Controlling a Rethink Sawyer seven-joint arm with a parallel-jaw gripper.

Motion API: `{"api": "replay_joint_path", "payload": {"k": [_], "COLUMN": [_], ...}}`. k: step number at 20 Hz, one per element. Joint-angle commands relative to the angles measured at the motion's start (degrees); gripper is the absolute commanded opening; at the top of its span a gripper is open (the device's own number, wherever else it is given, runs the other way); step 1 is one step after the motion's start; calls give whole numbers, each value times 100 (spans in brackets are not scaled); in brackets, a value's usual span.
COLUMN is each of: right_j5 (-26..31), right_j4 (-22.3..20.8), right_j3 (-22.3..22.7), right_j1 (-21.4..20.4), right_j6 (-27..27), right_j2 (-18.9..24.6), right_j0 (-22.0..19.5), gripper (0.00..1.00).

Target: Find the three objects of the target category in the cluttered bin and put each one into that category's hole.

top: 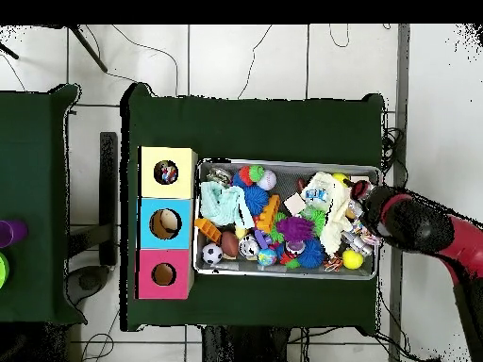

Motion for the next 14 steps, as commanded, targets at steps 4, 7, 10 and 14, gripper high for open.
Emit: {"api": "replay_joint_path", "payload": {"k": [4, 7, 10, 14], "right_j5": [-1080, -1108, -743, 1], "right_j4": [-625, -584, -283, 195], "right_j3": [910, 1017, 1184, 1316], "right_j1": [434, 376, -49, -615], "right_j6": [-450, -423, -404, -610], "right_j2": [-160, -154, -51, 192], "right_j0": [-217, -265, -302, -492], "gripper": [100, 100, 100, 100]}}
